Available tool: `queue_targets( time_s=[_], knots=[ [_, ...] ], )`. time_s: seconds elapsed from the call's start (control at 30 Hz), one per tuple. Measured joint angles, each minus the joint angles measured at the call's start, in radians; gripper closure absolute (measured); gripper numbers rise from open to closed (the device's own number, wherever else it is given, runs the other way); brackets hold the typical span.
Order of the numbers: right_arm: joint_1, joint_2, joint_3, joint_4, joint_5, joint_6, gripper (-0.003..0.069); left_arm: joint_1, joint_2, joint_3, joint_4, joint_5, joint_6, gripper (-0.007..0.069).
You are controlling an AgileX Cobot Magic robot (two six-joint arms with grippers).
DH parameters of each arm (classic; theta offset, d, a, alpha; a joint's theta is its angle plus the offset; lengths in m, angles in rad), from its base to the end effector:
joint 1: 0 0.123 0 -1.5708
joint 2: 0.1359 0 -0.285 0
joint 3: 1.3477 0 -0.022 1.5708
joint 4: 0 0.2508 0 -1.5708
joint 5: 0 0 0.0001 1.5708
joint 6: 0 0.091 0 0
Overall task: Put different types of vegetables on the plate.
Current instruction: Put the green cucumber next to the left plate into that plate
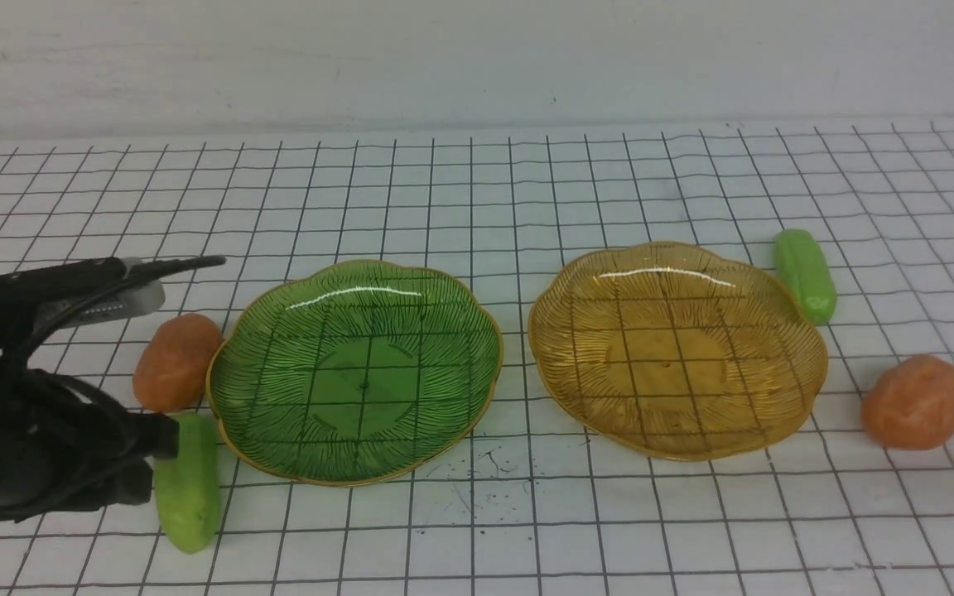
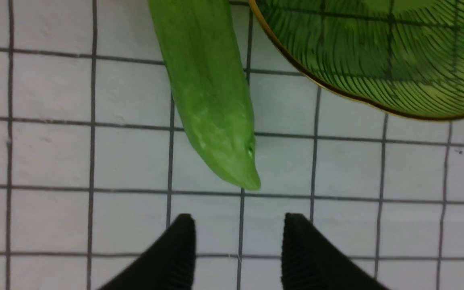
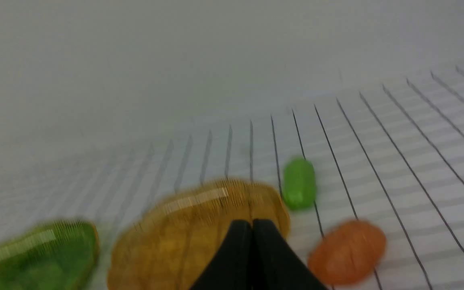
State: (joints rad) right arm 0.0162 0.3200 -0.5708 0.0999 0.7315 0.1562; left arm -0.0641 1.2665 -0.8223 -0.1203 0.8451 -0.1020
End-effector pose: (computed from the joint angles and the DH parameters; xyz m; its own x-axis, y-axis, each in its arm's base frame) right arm 0.0572 0.0070 0.3177 -0.3888 0.2218 -0.8942 0.0114 0.9717 0.2361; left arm 0.2268 -0.0228 0.2525 -0.9317 -0.1209 -0.3426 -0.0735 0.9862 -0.1481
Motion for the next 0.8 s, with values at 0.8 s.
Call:
queue_targets(
  time_s=[0.8],
  knots=[
    [0.000,0.290,-0.158,0.507,0.245,-0.516,0.0674,0.000,0.408,-0.017,0.034,-0.245,0.000,0.0186]
  ],
)
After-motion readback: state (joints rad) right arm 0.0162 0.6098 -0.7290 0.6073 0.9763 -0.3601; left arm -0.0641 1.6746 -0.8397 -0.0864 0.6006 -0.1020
